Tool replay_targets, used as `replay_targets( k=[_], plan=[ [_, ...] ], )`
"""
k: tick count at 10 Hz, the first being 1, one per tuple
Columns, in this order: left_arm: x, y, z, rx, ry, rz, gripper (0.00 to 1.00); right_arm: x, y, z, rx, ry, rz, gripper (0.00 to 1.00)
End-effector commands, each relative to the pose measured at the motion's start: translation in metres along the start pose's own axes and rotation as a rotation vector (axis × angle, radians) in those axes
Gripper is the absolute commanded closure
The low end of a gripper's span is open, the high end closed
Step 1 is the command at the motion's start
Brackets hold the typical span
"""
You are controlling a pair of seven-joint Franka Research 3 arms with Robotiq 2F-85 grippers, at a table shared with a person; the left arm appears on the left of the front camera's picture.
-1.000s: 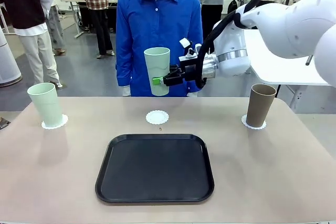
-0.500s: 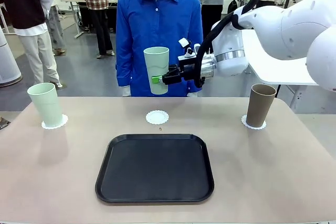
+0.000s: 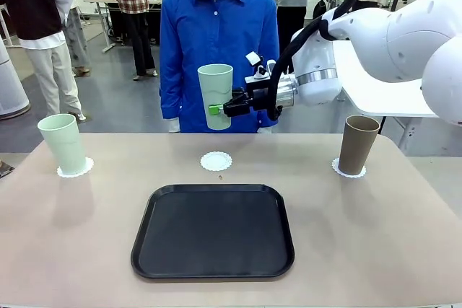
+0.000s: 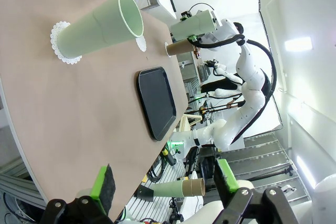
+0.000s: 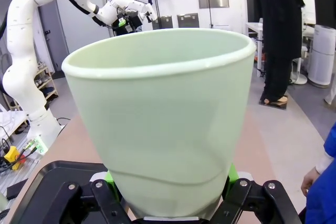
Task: Place coasters on the table and set cups on them.
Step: Take one Reusable plastic cup from the Flat Tray and place it on a coaster set by the human.
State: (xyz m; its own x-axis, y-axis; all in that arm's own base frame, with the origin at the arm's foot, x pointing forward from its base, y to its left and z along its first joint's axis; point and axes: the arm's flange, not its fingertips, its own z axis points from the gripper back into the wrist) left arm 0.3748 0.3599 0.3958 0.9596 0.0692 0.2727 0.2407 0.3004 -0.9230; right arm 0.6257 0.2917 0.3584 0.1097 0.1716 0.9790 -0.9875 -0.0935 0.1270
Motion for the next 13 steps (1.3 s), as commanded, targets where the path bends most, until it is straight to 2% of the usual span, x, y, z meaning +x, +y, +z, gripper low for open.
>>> replay_targets(
  k=[1, 5, 13],
  plan=[
    [0.000, -0.001, 0.001, 0.011, -0.003, 0.001, 0.00, -0.010, -0.004, -0.003, 0.051, -0.018, 0.056, 0.18],
    [0.000, -0.001, 0.001, 0.011, -0.003, 0.001, 0.00, -0.040, -0.015, -0.013, 0.039, -0.009, 0.046, 0.18],
    [0.000, -0.001, 0.001, 0.011, -0.003, 0.001, 0.00, -0.087, -0.031, -0.029, 0.090, -0.027, 0.008, 0.18]
  ],
)
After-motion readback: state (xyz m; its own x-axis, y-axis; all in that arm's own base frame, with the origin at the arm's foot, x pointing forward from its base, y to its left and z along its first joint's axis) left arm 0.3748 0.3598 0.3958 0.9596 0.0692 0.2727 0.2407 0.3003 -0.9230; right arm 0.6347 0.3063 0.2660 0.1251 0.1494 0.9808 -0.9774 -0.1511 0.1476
